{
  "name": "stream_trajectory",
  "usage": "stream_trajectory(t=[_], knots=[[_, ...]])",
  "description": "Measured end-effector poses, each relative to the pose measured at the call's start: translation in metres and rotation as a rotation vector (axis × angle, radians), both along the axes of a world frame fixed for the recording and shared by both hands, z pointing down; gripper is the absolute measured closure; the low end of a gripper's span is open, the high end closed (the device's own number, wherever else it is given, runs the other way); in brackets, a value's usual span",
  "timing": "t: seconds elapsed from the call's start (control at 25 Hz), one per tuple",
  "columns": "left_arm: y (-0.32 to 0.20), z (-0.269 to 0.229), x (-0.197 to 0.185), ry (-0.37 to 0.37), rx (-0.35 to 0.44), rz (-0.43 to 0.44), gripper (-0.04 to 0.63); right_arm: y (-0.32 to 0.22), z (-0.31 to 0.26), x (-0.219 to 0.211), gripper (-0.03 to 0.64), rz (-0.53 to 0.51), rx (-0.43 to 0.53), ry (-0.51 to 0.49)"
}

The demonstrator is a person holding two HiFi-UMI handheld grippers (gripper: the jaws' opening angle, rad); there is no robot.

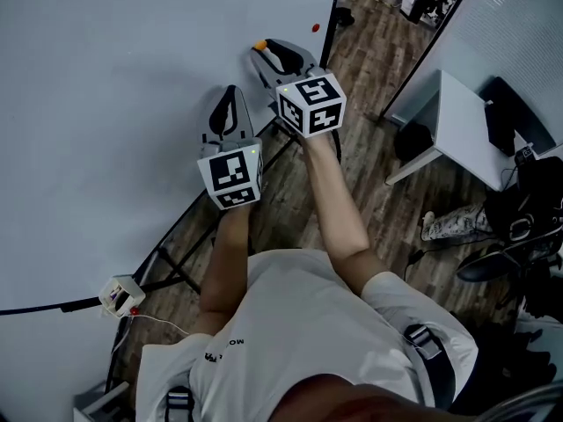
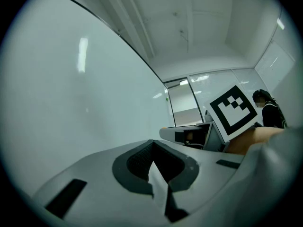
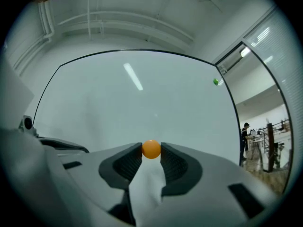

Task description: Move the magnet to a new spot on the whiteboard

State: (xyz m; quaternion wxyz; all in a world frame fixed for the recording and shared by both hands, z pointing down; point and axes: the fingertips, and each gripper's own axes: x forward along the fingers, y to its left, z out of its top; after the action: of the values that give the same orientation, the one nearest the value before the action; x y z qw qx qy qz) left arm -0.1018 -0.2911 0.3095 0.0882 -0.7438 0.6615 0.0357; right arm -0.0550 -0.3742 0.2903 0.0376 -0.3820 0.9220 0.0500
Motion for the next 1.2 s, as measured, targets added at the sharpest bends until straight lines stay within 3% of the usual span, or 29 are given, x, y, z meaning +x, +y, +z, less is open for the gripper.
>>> stream_trajectory(t=[1.2], knots=[[0.022,-0.01,0.007,-0.001,0.031,0.042,0.592,0.066,0.015,0.021,0.486,0.063,0.003,-0.051]])
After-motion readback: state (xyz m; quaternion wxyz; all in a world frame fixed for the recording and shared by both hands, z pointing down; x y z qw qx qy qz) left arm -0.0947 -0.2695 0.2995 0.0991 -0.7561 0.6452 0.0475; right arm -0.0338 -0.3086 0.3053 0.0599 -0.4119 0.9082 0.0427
